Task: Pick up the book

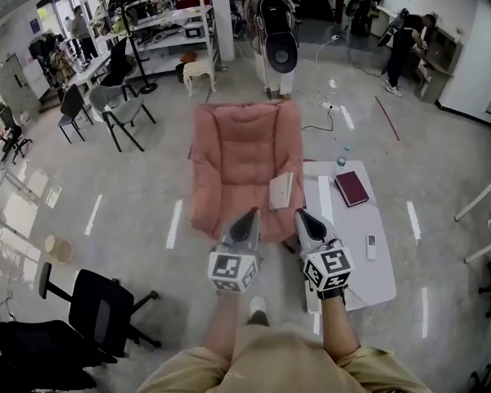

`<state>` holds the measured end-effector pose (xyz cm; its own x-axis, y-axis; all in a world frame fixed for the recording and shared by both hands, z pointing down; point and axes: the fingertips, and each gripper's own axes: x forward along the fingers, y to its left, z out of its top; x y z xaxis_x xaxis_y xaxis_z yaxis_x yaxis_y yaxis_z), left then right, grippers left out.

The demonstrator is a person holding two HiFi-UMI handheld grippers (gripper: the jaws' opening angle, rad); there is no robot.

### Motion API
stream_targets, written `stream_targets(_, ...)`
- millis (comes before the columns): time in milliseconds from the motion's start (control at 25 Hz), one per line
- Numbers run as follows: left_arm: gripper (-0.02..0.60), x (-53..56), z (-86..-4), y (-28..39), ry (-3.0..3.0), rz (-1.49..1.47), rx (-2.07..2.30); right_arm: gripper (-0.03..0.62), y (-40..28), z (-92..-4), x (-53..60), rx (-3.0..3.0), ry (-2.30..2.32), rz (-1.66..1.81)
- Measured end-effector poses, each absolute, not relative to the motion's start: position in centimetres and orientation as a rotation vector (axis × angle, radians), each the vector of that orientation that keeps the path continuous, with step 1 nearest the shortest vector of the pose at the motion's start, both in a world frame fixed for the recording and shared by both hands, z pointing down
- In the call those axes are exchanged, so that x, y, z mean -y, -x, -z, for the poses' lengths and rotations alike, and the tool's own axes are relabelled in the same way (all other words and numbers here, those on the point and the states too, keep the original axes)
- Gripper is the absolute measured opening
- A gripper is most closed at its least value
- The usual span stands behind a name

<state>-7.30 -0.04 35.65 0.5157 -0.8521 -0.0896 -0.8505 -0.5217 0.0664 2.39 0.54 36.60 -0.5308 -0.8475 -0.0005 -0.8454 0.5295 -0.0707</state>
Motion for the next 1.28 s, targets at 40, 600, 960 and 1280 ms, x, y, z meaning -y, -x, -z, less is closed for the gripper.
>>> stream_targets(40, 0.000, 1.3, -35.7, 8.3, -2.723, 0.179, 1.529, 0.006, -1.3, -36.8, 0.9, -2.723, 1.506, 0.098)
stream_targets(600, 0.000, 10.8, -39.5, 13.9, -2.661, 0.210, 1.432, 0.008, 2.1, -41.6, 12.1, -2.782, 1.624, 0.222)
stream_targets(960, 0.002, 18.4, -42.0, 13.0, -2.641, 0.096, 1.417, 0.034, 0.7, -47.4, 20.2, -2.831, 1.660, 0.406)
stream_targets(1280, 0.002, 27.4, -46.1, 9.7, -2.596, -0.018, 1.347, 0.155, -2.5, -53.8, 28.9, -2.901, 1.708, 0.630)
